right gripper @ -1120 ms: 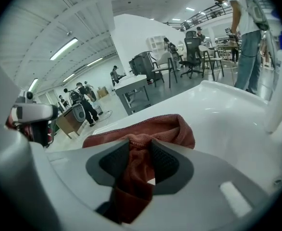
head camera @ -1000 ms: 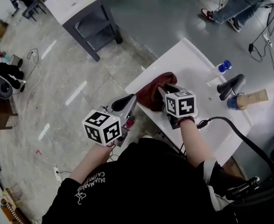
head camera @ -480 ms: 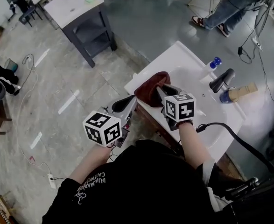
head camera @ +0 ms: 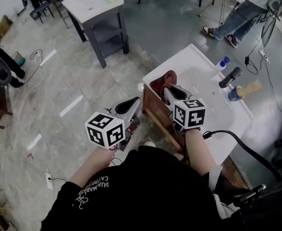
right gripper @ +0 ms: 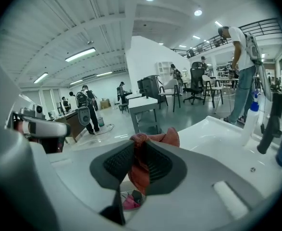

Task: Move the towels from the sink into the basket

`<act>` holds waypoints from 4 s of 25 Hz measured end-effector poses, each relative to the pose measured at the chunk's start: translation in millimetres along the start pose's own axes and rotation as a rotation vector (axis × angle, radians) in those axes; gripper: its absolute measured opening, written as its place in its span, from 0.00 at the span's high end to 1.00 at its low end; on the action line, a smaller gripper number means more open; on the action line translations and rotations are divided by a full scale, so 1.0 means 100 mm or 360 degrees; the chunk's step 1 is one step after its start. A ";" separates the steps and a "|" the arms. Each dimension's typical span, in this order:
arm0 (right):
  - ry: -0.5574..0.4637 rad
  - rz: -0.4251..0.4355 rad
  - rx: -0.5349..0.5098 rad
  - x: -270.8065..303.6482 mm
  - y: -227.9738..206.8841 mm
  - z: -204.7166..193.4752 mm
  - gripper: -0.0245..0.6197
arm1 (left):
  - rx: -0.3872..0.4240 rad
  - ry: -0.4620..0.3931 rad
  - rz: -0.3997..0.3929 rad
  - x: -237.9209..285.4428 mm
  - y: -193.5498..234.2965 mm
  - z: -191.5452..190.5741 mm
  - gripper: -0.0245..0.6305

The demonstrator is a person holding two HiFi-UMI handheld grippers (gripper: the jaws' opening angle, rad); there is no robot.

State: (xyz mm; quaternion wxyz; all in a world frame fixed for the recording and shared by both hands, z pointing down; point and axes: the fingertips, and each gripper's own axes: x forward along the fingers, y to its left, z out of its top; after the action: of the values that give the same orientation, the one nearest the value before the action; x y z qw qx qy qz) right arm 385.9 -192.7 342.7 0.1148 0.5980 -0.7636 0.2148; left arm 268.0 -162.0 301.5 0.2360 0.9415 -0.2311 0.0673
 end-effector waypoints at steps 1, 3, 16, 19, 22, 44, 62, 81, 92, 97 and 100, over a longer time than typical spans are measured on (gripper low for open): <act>-0.0018 0.0016 0.0003 -0.04 0.12 0.03 0.85 | 0.0013 -0.0009 0.0002 -0.11 -0.02 0.00 0.96; -0.0051 0.0068 0.0025 -0.13 0.38 0.09 0.85 | 0.0047 -0.0025 0.0001 -0.34 -0.08 0.00 0.96; -0.0162 0.0390 -0.0149 -0.46 2.13 0.24 0.85 | 0.0110 -0.0186 0.0159 -1.75 -0.10 -0.01 0.96; -0.0142 0.0455 -0.0186 -0.46 2.46 0.15 0.85 | 0.0092 -0.0222 0.0229 -2.06 -0.03 -0.07 0.96; -0.0119 0.0520 -0.0220 -0.41 2.74 0.06 0.85 | 0.0065 -0.0249 0.0301 -2.33 0.03 -0.15 0.96; 0.0148 0.0757 -0.0414 0.02 3.60 -0.55 0.85 | -0.0233 -0.0413 0.0618 -3.11 0.59 -0.68 0.96; 0.0632 0.0948 -0.0396 1.74 3.19 -1.13 0.85 | -0.0553 -0.0224 0.0845 -2.16 2.09 -1.24 0.96; 0.1337 0.0886 -0.0273 3.23 1.88 -3.84 0.85 | -0.0969 0.0366 0.0979 -1.08 3.03 -3.92 0.96; 0.1515 0.0791 -0.0235 3.71 1.54 -5.02 0.86 | -0.1245 0.0434 0.0978 -1.04 3.47 -5.10 0.96; 0.1573 0.0818 -0.0274 3.90 1.48 -5.52 0.86 | -0.1315 0.0457 0.1015 -1.05 3.68 -5.62 0.96; 0.1622 0.0795 -0.0245 3.96 1.36 -5.82 0.86 | -0.1393 0.0425 0.1002 -0.92 3.79 -5.82 0.96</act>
State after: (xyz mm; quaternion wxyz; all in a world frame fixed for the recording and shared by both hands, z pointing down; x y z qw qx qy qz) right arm 105.0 -238.1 1000.5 0.4575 0.2102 -0.7434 0.4402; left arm -0.1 -144.4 948.6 0.6008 0.6245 -0.4757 0.1510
